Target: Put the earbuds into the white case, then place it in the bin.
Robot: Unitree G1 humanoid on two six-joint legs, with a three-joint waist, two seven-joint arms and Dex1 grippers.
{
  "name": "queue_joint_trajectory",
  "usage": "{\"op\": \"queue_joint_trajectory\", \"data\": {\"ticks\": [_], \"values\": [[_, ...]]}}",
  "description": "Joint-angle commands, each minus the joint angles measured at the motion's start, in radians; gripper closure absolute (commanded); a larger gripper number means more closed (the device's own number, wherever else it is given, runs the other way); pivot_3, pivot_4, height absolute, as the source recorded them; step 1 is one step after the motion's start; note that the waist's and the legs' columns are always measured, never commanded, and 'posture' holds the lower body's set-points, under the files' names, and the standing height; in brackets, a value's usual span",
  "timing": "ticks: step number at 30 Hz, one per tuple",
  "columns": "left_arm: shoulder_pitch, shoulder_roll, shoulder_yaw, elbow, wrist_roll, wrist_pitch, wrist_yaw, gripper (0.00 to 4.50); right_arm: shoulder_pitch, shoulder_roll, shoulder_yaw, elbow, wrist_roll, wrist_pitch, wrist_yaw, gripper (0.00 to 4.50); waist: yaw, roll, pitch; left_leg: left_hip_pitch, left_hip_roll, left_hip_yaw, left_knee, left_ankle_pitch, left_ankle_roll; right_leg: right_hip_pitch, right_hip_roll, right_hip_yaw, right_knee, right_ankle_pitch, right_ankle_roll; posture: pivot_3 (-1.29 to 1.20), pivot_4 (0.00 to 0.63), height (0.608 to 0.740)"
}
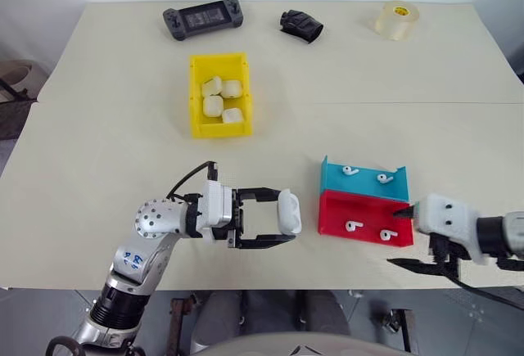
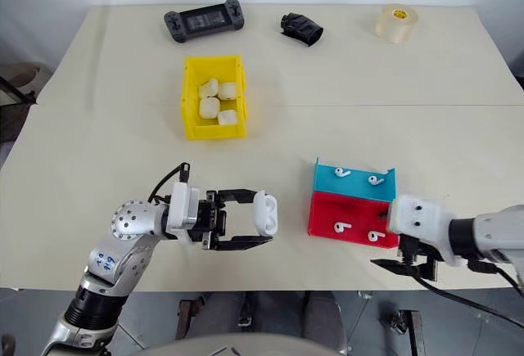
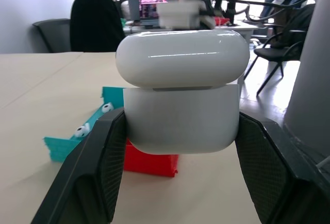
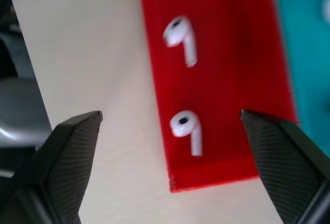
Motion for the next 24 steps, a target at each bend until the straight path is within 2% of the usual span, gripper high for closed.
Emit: {"op": "queue_joint_trajectory", "data": {"ticks": [1,8,11,17,24], "values": [[0.004,0.013,-0.001,-0.065,-0.011,-0.009,-0.002,1.73,-0.062,-0.018,0.072,0.029,-0.075,-0.021,-0.033,0.00,-0.002,0.000,0.000,0.000,0.000,0.000,0.000,0.000,0.000,0.000,0.000,0.000,0.000,0.000,0.000,0.00,0.150,0.740],[0.004,0.023,-0.006,-0.077,-0.024,-0.003,-0.003,1.73,-0.104,-0.025,0.139,0.054,-0.134,-0.029,-0.022,0.00,-0.001,0.000,0.000,0.000,0.000,0.000,0.000,0.000,0.000,0.000,0.000,0.000,0.000,0.000,0.000,0.00,0.150,0.740],[0.014,0.025,-0.013,-0.081,-0.027,-0.011,-0.015,1.73,-0.096,-0.025,0.140,0.033,-0.137,-0.018,-0.016,0.56,-0.001,0.000,0.000,0.000,0.000,0.000,0.000,0.000,0.000,0.000,0.000,-0.001,0.000,0.000,0.000,0.00,0.150,0.740],[0.007,0.025,-0.016,-0.065,-0.020,-0.022,-0.027,1.73,-0.089,-0.050,0.130,0.021,-0.153,-0.036,0.014,2.53,-0.001,0.000,0.000,0.000,0.001,0.000,0.000,0.000,0.000,0.000,0.000,-0.001,0.000,0.000,0.000,0.00,0.150,0.740],[0.018,0.021,-0.020,-0.071,-0.018,-0.019,-0.020,1.73,-0.079,-0.073,0.114,0.034,-0.187,-0.086,0.032,2.53,-0.001,0.000,0.000,0.000,0.001,0.000,0.000,0.000,0.000,0.000,0.000,-0.001,0.000,0.000,0.000,0.00,0.150,0.740]]}}
